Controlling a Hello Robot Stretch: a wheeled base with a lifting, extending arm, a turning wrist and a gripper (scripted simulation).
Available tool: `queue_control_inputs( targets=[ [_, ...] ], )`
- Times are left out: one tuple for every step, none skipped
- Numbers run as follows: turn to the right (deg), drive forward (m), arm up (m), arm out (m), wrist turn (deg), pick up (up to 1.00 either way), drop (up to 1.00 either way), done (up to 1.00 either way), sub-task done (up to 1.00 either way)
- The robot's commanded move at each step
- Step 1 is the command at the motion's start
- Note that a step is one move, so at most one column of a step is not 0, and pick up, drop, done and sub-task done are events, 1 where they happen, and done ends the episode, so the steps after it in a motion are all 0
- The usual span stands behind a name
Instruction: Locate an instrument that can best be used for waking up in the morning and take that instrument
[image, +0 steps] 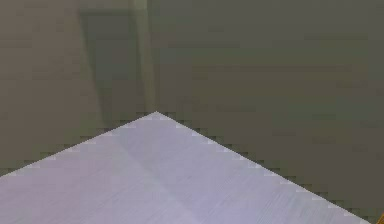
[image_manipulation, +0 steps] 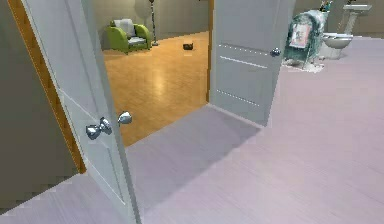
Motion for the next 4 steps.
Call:
queue_control_inputs(
  targets=[
    [9.0,0.0,0.0,0.0,0.0,0.0,0.0,0.0,0.0],
    [0.0,0.05,0.0,0.0,0.0,0.0,0.0,0.0,0.0],
    [-45.0,0.0,0.0,0.0,0.0,0.0,0.0,0.0,0.0],
    [-33.0,0.0,0.0,0.0,0.0,0.0,0.0,0.0,0.0]
  ],
)
